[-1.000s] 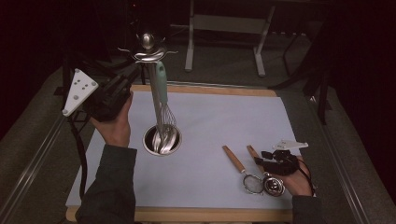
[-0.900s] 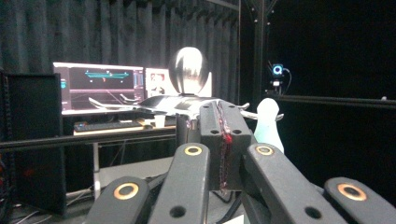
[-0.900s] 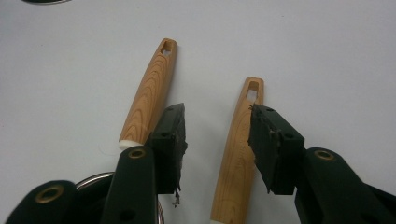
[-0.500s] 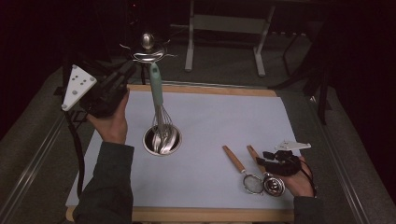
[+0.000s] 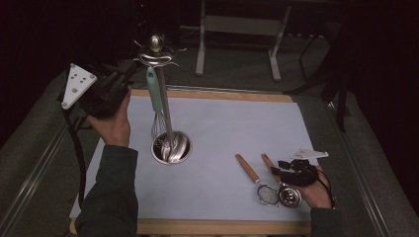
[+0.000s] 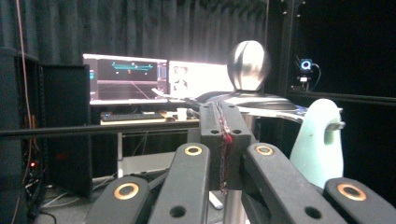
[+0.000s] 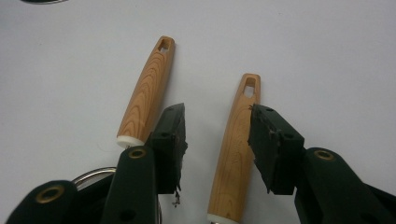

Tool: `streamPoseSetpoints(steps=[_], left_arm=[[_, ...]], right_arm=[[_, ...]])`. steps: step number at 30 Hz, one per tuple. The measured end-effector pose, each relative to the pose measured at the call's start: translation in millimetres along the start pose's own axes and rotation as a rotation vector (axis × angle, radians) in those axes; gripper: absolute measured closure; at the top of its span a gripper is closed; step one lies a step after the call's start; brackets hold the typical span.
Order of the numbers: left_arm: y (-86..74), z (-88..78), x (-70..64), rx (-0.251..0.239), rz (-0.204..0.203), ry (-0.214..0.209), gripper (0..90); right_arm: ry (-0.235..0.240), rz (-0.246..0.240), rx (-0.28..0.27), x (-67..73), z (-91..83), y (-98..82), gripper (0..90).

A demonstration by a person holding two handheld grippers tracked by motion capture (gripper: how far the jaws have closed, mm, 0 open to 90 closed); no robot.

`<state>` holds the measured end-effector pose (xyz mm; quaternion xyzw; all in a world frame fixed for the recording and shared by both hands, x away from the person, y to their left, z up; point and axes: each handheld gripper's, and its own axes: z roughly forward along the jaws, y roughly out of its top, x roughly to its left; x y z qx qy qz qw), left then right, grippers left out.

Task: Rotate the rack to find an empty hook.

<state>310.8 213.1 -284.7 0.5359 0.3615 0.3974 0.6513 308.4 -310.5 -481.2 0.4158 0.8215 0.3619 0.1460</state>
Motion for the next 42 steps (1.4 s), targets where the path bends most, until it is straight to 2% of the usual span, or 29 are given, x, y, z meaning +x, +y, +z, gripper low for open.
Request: streamPoseSetpoints(steps=[6,26,34,42], left_arm=[[0.3,4.0,6.5,0.014,-0.004,0.019,90.0],[3.9,18.6,19.8,0.062,-0.024,0.041,89.9],[5.0,19.5,22.3,0.091,-0.009,0.040,89.9],[2.1,11.3,26.9,0.119,0.012,0.045,89.9]], right_arm=[[-0.002,0.005,0.001,-0.3,0.0,-0.3,55.6],[-0.003,0.010,0.000,-2.8,-0.9,-1.5,55.8],[-0.004,0.010,0.005,-3.2,0.4,-2.1,55.8],[-0.010,0.012,0.010,-3.0,0.5,-2.4,55.8]])
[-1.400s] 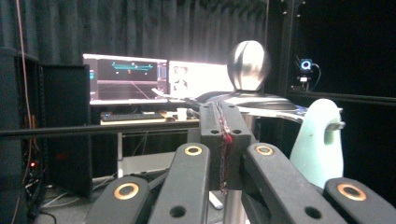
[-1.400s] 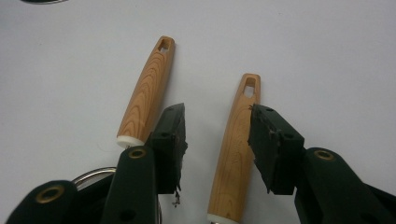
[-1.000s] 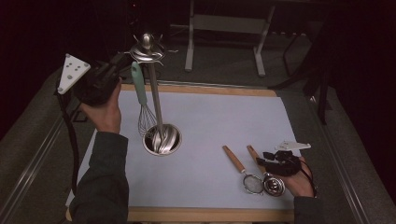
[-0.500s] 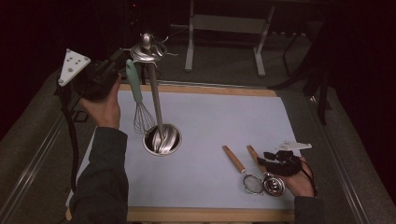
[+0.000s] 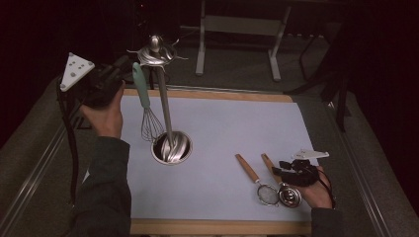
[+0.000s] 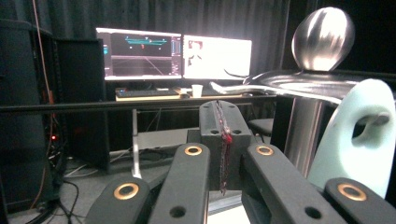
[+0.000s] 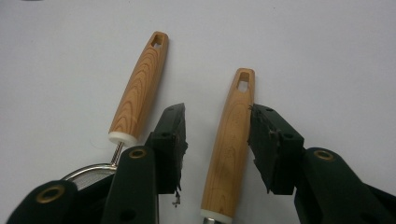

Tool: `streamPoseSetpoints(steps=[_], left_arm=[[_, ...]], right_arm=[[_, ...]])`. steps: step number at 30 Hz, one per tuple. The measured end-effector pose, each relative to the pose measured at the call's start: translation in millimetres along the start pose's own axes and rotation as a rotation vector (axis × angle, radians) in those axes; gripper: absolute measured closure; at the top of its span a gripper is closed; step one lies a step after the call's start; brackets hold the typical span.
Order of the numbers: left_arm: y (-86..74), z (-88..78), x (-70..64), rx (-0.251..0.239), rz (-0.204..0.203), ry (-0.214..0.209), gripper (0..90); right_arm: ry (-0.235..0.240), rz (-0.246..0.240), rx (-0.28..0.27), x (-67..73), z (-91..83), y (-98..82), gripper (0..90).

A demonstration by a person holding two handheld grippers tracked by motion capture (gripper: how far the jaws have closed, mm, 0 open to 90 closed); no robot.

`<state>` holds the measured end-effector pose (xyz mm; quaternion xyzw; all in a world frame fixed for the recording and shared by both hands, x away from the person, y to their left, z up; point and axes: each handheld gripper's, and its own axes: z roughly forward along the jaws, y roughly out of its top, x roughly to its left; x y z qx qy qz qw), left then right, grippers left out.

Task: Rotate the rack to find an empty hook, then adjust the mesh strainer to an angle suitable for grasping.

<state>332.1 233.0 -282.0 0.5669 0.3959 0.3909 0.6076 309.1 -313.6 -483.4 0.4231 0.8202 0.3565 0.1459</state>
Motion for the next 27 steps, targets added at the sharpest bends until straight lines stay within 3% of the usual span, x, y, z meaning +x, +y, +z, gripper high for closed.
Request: streamPoseSetpoints(steps=[16,27], left_arm=[[-25.2,-18.4,10.3,0.082,0.037,0.024,89.8],[-64.6,-30.2,14.2,0.173,0.045,0.034,88.9]], right_arm=[[-0.009,0.000,0.002,-0.1,-0.4,-0.2,55.8],[-0.010,-0.004,0.012,0.2,0.8,0.2,55.9]])
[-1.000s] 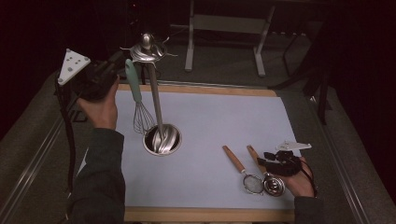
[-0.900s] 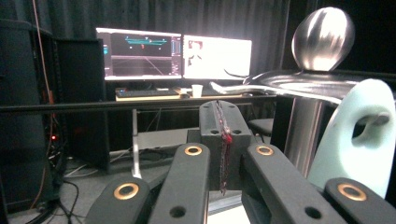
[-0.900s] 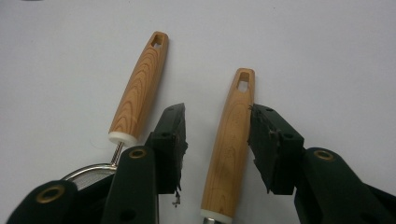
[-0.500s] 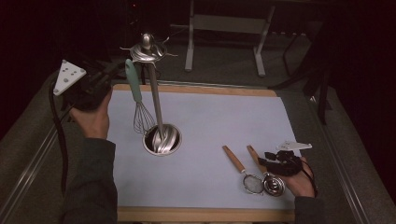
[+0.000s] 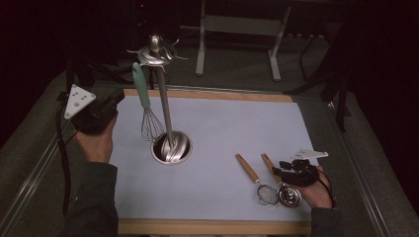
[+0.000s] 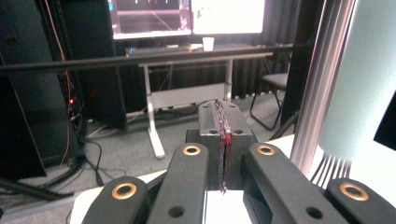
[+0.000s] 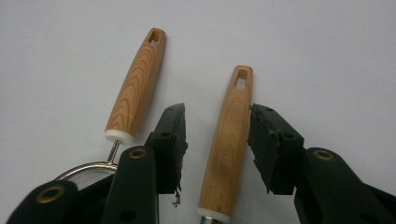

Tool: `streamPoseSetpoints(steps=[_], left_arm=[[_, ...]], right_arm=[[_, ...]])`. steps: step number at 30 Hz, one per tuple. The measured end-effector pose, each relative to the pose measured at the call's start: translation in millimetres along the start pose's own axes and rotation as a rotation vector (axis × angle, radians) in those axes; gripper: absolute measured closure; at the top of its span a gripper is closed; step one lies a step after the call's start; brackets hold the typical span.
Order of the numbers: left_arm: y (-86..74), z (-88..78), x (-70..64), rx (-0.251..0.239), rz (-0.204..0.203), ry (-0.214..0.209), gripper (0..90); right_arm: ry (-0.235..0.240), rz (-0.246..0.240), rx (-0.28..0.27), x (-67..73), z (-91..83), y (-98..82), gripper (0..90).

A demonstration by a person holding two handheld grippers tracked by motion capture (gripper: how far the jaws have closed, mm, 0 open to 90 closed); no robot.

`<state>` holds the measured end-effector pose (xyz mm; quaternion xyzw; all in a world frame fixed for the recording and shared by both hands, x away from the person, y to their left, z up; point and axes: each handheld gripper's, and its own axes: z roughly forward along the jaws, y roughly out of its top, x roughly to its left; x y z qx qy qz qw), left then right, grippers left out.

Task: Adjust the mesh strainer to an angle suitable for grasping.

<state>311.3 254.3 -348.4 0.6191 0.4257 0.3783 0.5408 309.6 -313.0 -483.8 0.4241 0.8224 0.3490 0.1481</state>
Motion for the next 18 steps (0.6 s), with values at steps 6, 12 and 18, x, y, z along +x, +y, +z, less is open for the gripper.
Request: streamPoseSetpoints(steps=[6,12,18], left_arm=[[-30.3,-1.0,-3.1,0.044,-0.009,0.018,87.7],[-61.4,-1.0,-7.2,0.092,-0.034,0.012,87.3],[-98.2,-0.7,-14.4,0.155,-0.052,0.012,84.8]], right_arm=[[-0.002,-0.003,-0.006,1.3,0.0,1.0,56.1],[-0.004,-0.009,-0.003,1.8,0.4,0.7,57.1],[-0.003,-0.014,-0.003,2.9,1.5,1.0,57.3]])
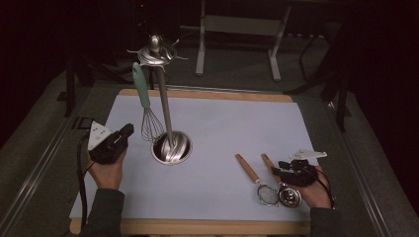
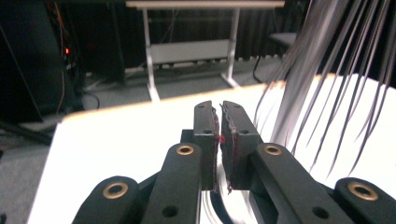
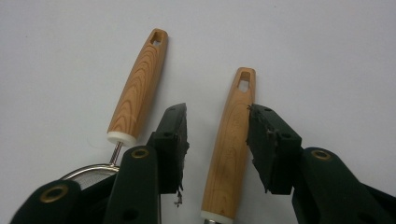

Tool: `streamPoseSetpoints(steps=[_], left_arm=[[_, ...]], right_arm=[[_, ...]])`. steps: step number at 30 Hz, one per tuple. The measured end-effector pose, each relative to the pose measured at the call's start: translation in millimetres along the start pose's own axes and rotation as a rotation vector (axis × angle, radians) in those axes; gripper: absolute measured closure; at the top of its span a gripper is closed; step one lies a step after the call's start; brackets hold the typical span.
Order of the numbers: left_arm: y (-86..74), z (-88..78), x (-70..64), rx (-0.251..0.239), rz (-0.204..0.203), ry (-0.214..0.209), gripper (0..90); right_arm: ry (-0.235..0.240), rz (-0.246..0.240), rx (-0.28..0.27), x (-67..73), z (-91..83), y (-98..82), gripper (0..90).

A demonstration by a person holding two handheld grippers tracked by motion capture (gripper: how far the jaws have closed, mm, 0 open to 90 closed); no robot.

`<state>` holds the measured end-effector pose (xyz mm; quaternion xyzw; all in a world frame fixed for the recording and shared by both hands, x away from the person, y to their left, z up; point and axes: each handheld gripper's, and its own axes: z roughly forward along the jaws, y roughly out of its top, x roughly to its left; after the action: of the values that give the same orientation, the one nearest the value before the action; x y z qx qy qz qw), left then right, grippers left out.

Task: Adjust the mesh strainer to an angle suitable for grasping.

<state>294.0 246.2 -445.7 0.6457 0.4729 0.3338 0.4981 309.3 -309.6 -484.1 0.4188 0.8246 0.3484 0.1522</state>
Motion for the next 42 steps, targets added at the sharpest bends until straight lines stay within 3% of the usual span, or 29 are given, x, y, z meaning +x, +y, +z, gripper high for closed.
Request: streamPoseSetpoints(steps=[6,10,13,19,24,31,34,37,39,42], left_arm=[[-38.0,6.0,-5.0,0.054,-0.047,-0.019,84.3],[-49.2,6.4,-10.6,0.073,-0.048,-0.033,83.1],[-66.1,6.0,-17.6,0.112,-0.029,-0.045,82.2],[-86.1,7.1,-19.3,0.170,-0.036,-0.057,81.1],[-90.3,8.2,-16.2,0.182,-0.050,-0.054,80.7],[-94.6,10.1,-18.7,0.192,-0.039,-0.054,79.6],[-94.6,10.0,-21.3,0.198,-0.011,-0.053,79.3],[-94.6,10.3,-21.9,0.201,-0.004,-0.054,78.9],[-94.8,10.3,-22.6,0.199,-0.003,-0.054,78.9],[-94.8,10.3,-23.5,0.200,0.004,-0.052,78.9]], right_arm=[[0.001,-0.003,0.003,1.0,1.4,0.3,57.7],[0.004,-0.008,0.008,2.4,2.2,0.8,58.1],[0.008,-0.018,0.010,4.7,2.9,1.8,58.6],[0.016,-0.030,0.028,8.2,5.9,3.6,61.2],[0.031,-0.039,0.036,10.9,8.2,6.6,62.9],[0.051,-0.089,0.087,23.1,17.0,14.4,63.4],[0.063,-0.078,0.098,25.8,18.6,16.2,63.3],[0.072,-0.076,0.109,27.4,20.1,17.1,63.3],[0.116,-0.062,0.104,27.7,21.5,17.1,63.5],[0.124,-0.055,0.116,27.5,22.4,17.2,63.8]])
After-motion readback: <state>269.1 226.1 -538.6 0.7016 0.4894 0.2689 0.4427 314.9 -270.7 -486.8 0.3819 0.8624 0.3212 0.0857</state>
